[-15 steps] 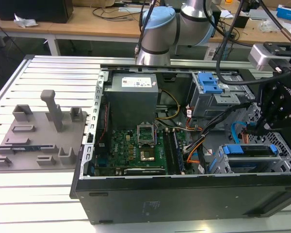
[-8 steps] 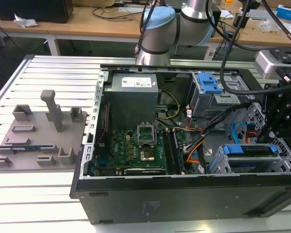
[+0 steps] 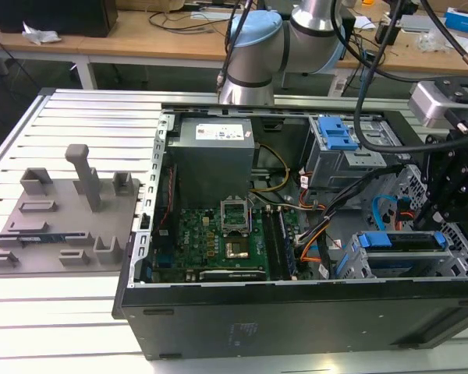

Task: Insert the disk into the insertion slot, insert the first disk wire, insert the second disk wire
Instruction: 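Insert the first disk wire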

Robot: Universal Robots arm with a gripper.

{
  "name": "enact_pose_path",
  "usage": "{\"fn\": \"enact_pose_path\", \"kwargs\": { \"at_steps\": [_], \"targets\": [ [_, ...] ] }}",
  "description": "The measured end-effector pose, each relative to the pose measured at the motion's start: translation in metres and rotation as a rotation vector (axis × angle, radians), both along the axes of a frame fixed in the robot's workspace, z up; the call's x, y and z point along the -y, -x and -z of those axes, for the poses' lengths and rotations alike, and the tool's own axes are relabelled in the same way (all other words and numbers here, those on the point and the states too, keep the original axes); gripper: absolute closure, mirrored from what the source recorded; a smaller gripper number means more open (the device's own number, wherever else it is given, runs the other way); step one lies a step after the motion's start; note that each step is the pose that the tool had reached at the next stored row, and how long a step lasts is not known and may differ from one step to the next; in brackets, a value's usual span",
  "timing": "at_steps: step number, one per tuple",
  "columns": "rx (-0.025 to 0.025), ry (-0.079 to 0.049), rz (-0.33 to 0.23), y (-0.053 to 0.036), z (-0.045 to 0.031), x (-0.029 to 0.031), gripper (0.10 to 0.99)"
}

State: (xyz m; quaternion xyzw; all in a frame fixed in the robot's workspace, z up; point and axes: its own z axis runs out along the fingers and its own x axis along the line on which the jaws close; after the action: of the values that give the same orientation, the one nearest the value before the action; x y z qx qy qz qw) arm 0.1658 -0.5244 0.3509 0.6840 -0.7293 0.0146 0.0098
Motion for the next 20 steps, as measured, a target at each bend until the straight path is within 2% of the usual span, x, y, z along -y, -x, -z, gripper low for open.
{"fn": "enact_pose_path", "kwargs": {
  "at_steps": [3,6,20],
  "targets": [
    [-0.0001,0.000,0.000,0.0004,0.0000,0.0003,0.922],
    [0.0000,0.000,0.002,0.0008,0.0003,0.0033,0.922],
    [-0.0001,0.000,0.022,0.0007,0.0021,0.0036,0.922]
  ]
}}
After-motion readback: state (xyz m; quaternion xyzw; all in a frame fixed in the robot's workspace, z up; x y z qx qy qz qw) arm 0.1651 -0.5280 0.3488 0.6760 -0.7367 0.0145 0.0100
